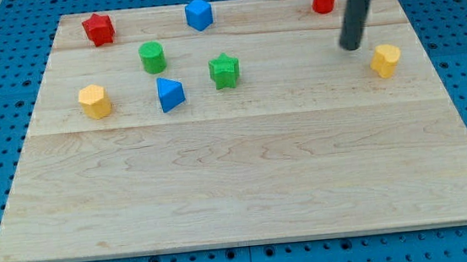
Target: Place the green star at the bottom center of the board
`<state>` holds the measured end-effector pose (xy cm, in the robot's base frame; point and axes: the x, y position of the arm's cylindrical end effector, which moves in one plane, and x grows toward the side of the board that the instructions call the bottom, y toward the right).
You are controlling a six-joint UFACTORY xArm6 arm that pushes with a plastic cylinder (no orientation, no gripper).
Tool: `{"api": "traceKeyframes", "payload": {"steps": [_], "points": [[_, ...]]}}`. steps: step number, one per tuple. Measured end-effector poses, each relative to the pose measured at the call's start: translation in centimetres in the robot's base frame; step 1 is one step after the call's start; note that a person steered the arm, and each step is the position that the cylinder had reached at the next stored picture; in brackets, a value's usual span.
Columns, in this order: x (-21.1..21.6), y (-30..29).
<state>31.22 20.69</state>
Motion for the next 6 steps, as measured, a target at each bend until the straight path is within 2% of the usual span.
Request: {"api": "traceKeyframes", "payload": {"steps": [1, 2, 3, 4, 5, 6], "points": [[1.6, 4.5], [6.7, 5.3], [6.1, 0.4], [4.6, 0.2], [-2.1, -0.7], [-3.7, -6.2]]}}
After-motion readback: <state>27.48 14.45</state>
